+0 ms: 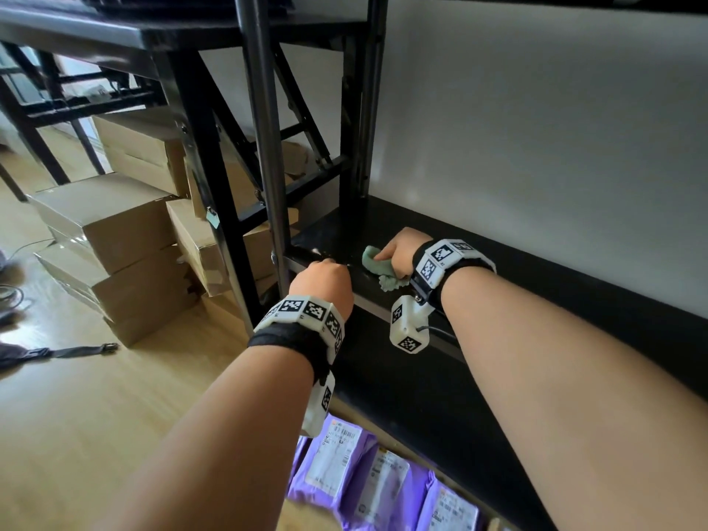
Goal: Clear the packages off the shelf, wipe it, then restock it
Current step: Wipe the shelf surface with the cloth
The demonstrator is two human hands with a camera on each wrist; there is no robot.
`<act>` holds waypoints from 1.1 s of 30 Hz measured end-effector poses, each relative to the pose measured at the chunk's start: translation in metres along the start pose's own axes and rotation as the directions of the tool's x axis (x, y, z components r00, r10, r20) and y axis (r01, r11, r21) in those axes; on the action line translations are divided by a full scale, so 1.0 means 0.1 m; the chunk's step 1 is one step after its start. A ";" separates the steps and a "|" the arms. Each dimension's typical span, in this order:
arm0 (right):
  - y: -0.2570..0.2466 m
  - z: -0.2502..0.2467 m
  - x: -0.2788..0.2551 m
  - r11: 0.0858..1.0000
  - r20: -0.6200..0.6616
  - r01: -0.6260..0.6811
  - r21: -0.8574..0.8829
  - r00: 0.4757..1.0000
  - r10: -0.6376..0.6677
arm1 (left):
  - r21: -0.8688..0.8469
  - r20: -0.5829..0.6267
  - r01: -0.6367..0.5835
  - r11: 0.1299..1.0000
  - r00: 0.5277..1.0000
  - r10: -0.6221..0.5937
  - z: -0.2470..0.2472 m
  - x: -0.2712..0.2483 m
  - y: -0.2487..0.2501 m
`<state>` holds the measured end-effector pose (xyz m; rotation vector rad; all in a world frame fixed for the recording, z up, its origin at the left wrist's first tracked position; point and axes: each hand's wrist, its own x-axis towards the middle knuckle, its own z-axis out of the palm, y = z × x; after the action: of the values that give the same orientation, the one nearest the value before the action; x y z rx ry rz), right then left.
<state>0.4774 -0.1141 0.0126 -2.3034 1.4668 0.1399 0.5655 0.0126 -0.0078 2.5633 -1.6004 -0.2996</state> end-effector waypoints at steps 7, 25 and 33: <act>0.31 -0.07 -0.25 0.985 -0.187 -0.115 0.126 0.973 0.137 | 0.026 0.008 -0.047 0.999 0.999 0.047 0.05 -0.25 0.05; 0.37 0.02 -0.35 0.997 -0.052 -0.075 0.023 0.996 0.076 | 0.129 0.131 -0.024 0.991 0.991 0.007 0.24 -0.10 0.21; 0.77 -0.17 -0.77 0.984 -0.040 -0.138 -0.114 0.990 0.134 | 0.119 0.165 -0.012 0.993 0.986 -0.007 0.28 -0.06 0.20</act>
<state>0.3726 -0.0837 0.0295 -2.3043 1.6733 0.2341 0.5394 0.0096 -0.0303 2.6888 -1.7265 -0.4389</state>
